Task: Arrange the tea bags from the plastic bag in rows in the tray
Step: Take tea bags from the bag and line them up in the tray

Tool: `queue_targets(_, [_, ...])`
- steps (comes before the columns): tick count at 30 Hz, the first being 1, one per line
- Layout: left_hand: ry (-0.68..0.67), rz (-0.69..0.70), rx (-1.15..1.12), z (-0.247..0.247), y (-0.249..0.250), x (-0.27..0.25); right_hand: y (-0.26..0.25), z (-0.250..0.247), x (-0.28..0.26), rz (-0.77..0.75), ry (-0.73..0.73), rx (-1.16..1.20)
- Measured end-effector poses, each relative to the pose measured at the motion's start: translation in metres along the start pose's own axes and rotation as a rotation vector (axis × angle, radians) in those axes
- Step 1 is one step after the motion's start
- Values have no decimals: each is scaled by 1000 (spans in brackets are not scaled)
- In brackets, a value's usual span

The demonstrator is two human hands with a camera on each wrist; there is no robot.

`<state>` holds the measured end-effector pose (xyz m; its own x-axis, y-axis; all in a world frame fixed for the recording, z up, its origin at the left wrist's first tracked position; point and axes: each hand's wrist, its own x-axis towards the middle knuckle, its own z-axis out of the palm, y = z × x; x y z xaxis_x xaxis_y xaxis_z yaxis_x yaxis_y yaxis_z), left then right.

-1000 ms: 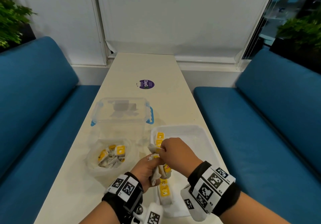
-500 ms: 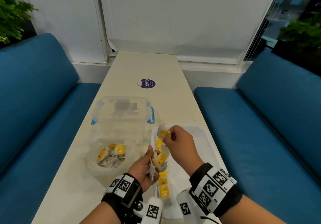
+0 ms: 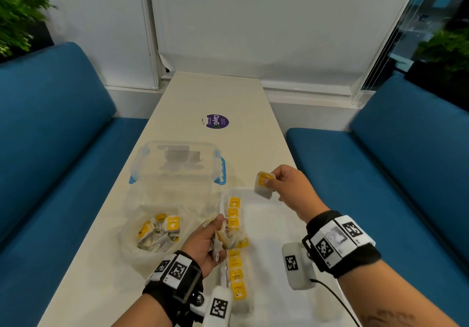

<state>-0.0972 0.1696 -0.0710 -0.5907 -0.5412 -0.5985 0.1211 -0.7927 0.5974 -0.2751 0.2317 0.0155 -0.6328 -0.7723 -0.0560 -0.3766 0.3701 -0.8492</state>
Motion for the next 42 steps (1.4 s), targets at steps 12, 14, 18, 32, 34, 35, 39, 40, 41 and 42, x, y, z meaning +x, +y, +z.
queue_targets(12, [9, 4, 8, 0, -2, -5, 75, 46, 49, 225, -101, -115])
queue_targets(14, [0, 13, 6, 2, -2, -6, 86, 54, 57, 221, -94, -141])
queue_targets(18, [0, 32, 12, 2, -3, -10, 99, 66, 67, 214, -103, -184])
queue_targets(32, [26, 38, 41, -3, -12, -19, 111, 87, 72, 249, -18, -111])
queue_targets(34, [33, 43, 48, -4, -12, -20, 112, 86, 71, 264, 20, -71])
queue_targets(35, [36, 46, 50, -4, -11, -20, 111, 83, 69, 271, 54, -42])
queue_targets(39, [46, 52, 44, -9, -9, -21, 99, 63, 50, 166, 105, 22])
queue_targets(40, [48, 50, 43, -10, -9, -21, 94, 58, 43, 91, 41, -22])
queue_targets(41, [47, 46, 39, -11, -9, -21, 87, 54, 37, 17, -73, -96])
queue_targets(42, [45, 40, 32, -12, -9, -21, 81, 52, 30, -49, -220, -193])
